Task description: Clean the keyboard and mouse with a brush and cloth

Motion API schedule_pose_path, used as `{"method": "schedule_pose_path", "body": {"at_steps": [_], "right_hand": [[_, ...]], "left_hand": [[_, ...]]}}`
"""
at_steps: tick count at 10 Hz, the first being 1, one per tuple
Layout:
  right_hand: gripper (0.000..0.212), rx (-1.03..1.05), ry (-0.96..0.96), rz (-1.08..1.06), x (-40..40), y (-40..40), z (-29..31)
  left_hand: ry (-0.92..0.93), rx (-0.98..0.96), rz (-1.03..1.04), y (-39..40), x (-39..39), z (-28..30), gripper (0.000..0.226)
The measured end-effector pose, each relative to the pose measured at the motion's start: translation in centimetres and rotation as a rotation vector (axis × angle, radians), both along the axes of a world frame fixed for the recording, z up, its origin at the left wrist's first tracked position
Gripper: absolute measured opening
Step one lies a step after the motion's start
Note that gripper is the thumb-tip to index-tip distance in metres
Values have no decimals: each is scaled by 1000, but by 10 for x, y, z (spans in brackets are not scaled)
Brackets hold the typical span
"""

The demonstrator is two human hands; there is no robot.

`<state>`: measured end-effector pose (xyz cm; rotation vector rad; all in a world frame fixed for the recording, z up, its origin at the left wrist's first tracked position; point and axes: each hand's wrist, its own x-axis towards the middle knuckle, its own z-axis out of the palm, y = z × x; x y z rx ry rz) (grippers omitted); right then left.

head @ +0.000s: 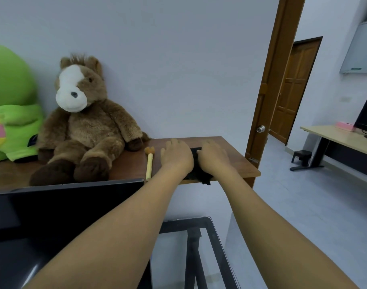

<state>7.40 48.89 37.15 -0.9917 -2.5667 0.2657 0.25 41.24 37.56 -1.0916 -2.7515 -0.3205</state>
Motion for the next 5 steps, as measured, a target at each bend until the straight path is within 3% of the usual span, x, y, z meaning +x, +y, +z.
{"method": "schedule_pose_path", "body": {"at_steps": [2,4,5], "right_hand": [[39,-62,-190,101,-3,11,-17],[40,-68,-246,111,-2,10,-16],[33,-65,-152,105,1,11,-7]], "left_hand": [[-240,-125,-83,5,-4,-22,58],[-228,-175,-76,4,-5,-21,59],[-176,-130,-128,5,-9,-15,61]]}}
